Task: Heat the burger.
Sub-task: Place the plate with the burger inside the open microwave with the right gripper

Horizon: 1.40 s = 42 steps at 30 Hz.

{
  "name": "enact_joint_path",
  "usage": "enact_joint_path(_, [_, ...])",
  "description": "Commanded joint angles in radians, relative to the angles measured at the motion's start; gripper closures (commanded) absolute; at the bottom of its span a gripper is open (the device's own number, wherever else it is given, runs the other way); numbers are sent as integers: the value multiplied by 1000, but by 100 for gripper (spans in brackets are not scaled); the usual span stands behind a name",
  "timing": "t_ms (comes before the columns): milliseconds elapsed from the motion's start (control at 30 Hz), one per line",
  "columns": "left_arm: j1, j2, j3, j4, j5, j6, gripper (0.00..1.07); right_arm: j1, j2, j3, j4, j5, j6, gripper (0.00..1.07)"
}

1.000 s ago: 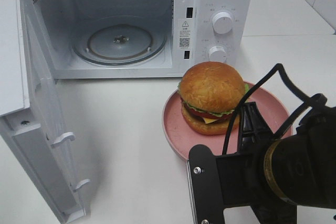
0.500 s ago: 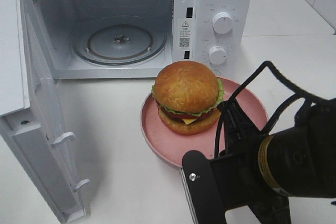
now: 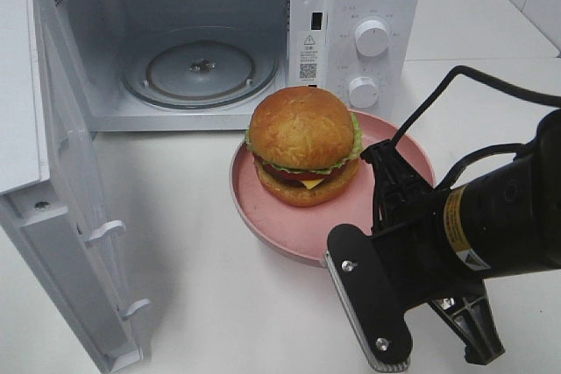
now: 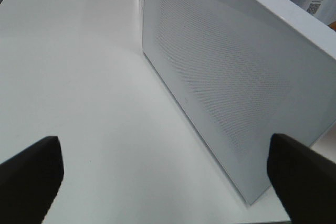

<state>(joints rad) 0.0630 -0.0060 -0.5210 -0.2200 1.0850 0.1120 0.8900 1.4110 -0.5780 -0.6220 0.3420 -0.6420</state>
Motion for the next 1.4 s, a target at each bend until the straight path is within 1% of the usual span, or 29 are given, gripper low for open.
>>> enact_joint_path(33, [-1, -18, 4, -1, -13, -2, 9, -52, -13, -9, 84, -60, -179, 107])
enact_joint_path(67, [-1, -18, 4, -1, -13, -2, 9, -65, -13, -9, 113, -67, -220, 107])
enact_joint_path(100, [-1, -18, 4, -1, -13, -2, 9, -65, -13, -9, 113, -67, -220, 107])
enact_joint_path(133, [-1, -18, 4, -1, -13, -2, 9, -88, -13, -9, 165, -73, -298, 107])
enact_joint_path(167, [-1, -18, 4, -1, -13, -2, 9, -88, -13, -9, 165, -73, -298, 107])
enact_joint_path(233, [-1, -18, 4, -1, -13, -2, 9, -118, -13, -9, 249, -74, -468, 107])
enact_joint_path(333, [-1, -18, 4, -1, -13, -2, 9, -125, -13, -9, 273, -78, -514, 107])
enact_joint_path(367, [-1, -18, 4, -1, -13, -2, 9, -139, -13, -9, 318, -87, -586, 107])
enact_joint_path(400, [-1, -18, 4, -1, -13, -2, 9, -139, -13, -9, 318, -87, -586, 107])
enact_joint_path(433, [-1, -18, 4, -1, -13, -2, 9, -159, -13, -10, 366, -98, -650, 107])
enact_joint_path(467, [-1, -18, 4, -1, -13, -2, 9, -170, -13, -13, 394, -99, -677, 107])
enact_joint_path(500, [-1, -18, 4, -1, -13, -2, 9, -170, -13, -13, 394, -99, -677, 107])
enact_joint_path(533, [-1, -18, 4, -1, -13, -2, 9, -192, -13, -22, 441, -99, -718, 107])
enact_joint_path(600, [-1, -18, 4, -1, -13, -2, 9, -201, -13, -26, 459, -99, -740, 107])
enact_joint_path(633, [-1, -18, 4, -1, -13, -2, 9, -216, -13, -34, 501, -100, -778, 107])
enact_joint_path(667, [-1, -18, 4, -1, -13, -2, 9, -216, -13, -34, 501, -100, -778, 107])
enact_joint_path(700, [-1, -18, 4, -1, -13, -2, 9, -229, -12, -41, 550, -100, -824, 107])
enact_joint_path(733, [-1, -18, 4, -1, -13, -2, 9, -237, -12, -41, 572, -103, -855, 107])
enact_joint_path(833, [-1, -18, 4, -1, -13, -2, 9, -237, -12, -41, 562, -103, -856, 107])
enact_joint_path(867, [-1, -18, 4, -1, -13, -2, 9, -237, -12, -41, 540, -103, -848, 107])
enact_joint_path(1267, [-1, -18, 4, -1, -13, -2, 9, -235, -11, -41, 545, -151, -821, 107])
enact_joint_path(1400, [-1, -18, 4, -1, -13, -2, 9, -233, 19, -58, 545, -149, -815, 107])
